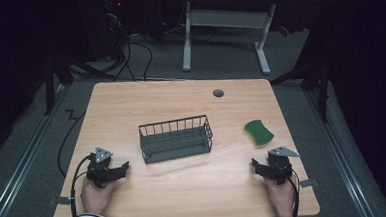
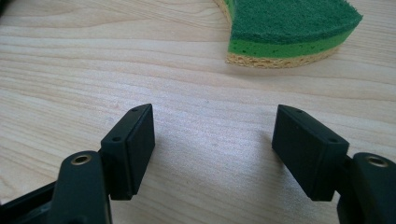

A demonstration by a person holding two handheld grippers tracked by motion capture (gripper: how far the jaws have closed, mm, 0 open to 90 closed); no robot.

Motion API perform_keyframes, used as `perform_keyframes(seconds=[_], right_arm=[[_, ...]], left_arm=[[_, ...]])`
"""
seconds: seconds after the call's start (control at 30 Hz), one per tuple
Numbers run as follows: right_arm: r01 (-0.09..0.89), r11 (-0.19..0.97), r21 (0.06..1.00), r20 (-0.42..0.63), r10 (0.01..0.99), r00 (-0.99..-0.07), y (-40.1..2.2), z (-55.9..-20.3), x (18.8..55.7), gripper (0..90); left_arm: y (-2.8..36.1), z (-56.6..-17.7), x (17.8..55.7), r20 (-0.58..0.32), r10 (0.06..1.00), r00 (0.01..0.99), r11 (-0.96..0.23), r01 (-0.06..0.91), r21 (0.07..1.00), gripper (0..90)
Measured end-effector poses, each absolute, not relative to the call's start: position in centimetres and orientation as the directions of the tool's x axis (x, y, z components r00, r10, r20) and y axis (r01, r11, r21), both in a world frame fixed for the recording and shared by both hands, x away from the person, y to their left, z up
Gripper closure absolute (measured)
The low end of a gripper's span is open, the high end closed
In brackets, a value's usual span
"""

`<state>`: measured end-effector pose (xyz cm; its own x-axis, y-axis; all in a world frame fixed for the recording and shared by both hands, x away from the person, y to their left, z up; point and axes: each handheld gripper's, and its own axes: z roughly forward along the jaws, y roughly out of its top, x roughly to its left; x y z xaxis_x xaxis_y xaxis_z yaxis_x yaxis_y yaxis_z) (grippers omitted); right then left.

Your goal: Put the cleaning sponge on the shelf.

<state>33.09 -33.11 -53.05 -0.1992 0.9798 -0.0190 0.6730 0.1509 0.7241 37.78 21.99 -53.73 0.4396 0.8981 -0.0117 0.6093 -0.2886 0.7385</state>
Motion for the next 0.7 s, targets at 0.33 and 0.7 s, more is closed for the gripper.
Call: perform_keyframes(seconds=[0.33, 0.7], right_arm=[[0.673, 0.151, 0.724, -0.019, 0.980, -0.200, -33.11, -53.06, 33.09, 29.9], [0.674, 0.148, 0.724, -0.017, 0.980, -0.197, -33.06, -53.04, 33.11, 30.1]], left_arm=[[21.99, -53.73, 37.79, -0.012, 0.898, 0.440, -0.288, 0.609, 0.739, 24.1], [21.83, -53.72, 37.83, -0.017, 0.906, 0.424, -0.274, 0.616, 0.739, 24.4]])
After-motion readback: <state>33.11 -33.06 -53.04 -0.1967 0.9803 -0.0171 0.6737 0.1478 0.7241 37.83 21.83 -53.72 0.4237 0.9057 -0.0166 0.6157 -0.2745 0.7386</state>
